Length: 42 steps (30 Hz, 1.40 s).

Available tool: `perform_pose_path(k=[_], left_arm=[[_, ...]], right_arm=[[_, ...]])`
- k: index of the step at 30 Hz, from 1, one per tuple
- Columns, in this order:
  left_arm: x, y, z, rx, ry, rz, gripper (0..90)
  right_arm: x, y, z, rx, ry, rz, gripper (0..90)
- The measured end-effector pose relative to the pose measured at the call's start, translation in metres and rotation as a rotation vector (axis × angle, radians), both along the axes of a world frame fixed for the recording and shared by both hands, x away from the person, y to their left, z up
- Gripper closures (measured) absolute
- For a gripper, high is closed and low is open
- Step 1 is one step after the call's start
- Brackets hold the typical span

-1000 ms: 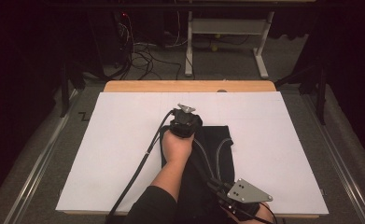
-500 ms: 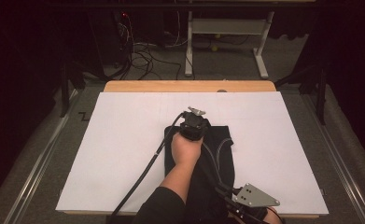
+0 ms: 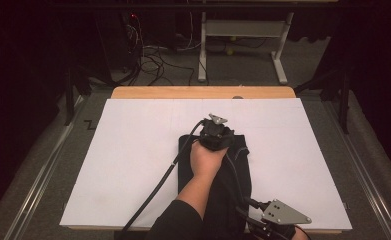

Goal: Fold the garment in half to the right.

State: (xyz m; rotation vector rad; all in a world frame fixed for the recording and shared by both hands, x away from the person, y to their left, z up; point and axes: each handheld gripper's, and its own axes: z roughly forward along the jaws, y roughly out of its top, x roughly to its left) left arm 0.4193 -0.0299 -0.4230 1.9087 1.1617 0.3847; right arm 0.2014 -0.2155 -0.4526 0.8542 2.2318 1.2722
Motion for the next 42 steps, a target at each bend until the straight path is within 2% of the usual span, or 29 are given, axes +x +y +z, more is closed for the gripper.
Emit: perform_pose_path(k=[2,6,9,13,15,17,19,23,28,32,35,37,39,42], left_arm=[[-0.002,0.002,0.002,-0.01,-0.011,-0.014,32.3],[-0.009,0.01,0.008,-0.019,-0.04,-0.036,29.1],[-0.014,0.025,0.011,-0.044,-0.052,-0.04,26.2],[-0.022,0.054,0.007,-0.037,-0.054,-0.032,18.1],[-0.026,0.069,0.004,-0.046,-0.058,-0.025,14.6],[-0.031,0.082,0.0,-0.038,-0.083,-0.027,11.7],[-0.037,0.094,-0.003,-0.048,-0.098,-0.036,9.3],[-0.047,0.116,-0.009,-0.069,-0.089,-0.063,0.0],[-0.069,0.153,-0.014,-0.065,-0.109,-0.065,0.0],[-0.09,0.19,-0.018,-0.043,-0.122,-0.032,0.0],[-0.104,0.215,-0.023,-0.018,-0.111,-0.012,0.0],[-0.115,0.229,-0.026,0.002,-0.107,-0.001,0.0],[-0.124,0.24,-0.028,0.019,-0.108,0.008,0.0],[-0.134,0.253,-0.031,-0.027,-0.098,0.013,0.0]], right_arm=[[-0.001,-0.003,0.003,0.015,-0.005,-0.008,52.9],[-0.003,-0.007,0.007,0.041,-0.025,-0.019,50.2],[-0.003,-0.007,0.009,0.05,-0.03,-0.019,49.3],[0.001,0.002,0.012,0.047,-0.029,0.004,49.1],[0.004,0.008,0.013,0.035,-0.024,0.014,49.5],[0.009,0.016,0.015,0.019,-0.027,0.031,49.9],[0.014,0.024,0.016,0.008,-0.024,0.041,50.1],[0.024,0.036,0.017,-0.01,-0.013,0.052,51.7],[0.039,0.051,0.014,-0.077,0.006,0.066,53.6],[0.049,0.06,0.008,-0.151,0.039,0.054,59.3],[0.053,0.063,0.003,-0.19,0.063,0.032,67.8],[0.054,0.063,0.0,-0.215,0.07,0.011,76.9],[0.053,0.061,-0.002,-0.215,0.069,-0.007,83.2],[0.051,0.057,0.0,-0.196,0.052,-0.027,86.6]])
